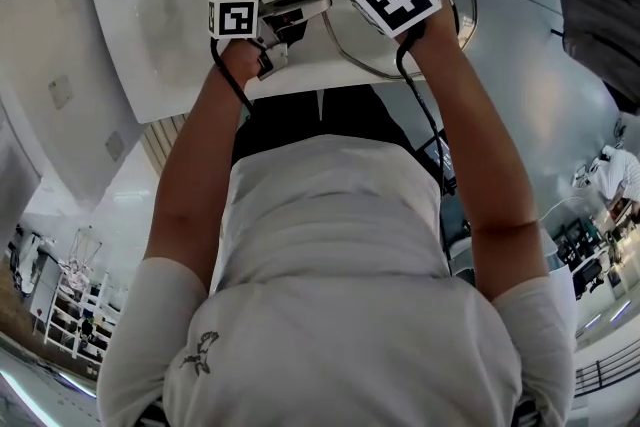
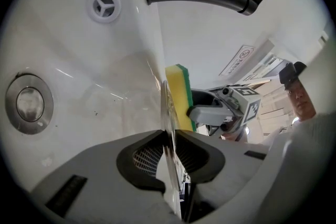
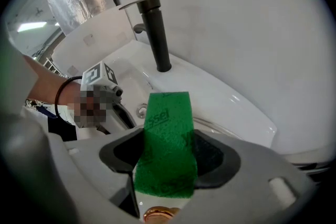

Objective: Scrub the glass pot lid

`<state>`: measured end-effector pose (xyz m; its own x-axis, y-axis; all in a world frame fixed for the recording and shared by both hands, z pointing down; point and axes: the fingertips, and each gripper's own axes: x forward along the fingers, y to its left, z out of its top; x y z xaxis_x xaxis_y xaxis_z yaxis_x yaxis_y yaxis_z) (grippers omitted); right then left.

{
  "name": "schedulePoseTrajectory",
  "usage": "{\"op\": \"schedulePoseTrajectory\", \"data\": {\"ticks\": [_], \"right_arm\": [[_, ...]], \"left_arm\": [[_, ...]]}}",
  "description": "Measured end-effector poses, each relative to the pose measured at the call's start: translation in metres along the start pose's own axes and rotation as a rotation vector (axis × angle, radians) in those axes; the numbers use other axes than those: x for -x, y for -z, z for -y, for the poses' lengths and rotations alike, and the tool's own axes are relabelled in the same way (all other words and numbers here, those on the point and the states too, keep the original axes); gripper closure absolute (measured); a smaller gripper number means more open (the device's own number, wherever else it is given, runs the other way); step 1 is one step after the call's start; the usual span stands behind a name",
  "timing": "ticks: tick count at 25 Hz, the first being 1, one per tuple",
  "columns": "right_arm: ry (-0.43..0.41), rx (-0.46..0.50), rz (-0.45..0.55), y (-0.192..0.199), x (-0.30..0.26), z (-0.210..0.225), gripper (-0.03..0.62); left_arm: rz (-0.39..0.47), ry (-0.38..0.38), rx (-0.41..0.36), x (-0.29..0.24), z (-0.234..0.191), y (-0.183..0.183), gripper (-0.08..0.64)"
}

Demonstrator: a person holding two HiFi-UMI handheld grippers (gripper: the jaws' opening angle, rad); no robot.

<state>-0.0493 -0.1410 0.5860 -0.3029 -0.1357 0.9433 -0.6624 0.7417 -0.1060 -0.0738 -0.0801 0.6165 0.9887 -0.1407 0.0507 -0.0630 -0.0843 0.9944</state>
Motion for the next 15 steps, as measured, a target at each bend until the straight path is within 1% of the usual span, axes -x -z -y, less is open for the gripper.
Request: {"op": "schedulePoseTrajectory", "data": {"ticks": [4, 9, 15], "right_arm": [[-0.007, 0.015, 0.013, 0.004, -0.001, -0.02, 0.304], [0.013, 0.036, 0.005, 0.02, 0.001, -0.043, 0.304], [0.058, -0.029, 0.052, 0.033, 0.008, -0.053, 0.305]], "left_arm": [[0.005, 0.011, 0.001, 0.001, -0.002, -0.001, 0.488], [-0.005, 0.009, -0.003, 0.002, -0.004, 0.0, 0.488], [-0.01, -0.012, 0.007, 0.001, -0.003, 0.0, 0.488]]}}
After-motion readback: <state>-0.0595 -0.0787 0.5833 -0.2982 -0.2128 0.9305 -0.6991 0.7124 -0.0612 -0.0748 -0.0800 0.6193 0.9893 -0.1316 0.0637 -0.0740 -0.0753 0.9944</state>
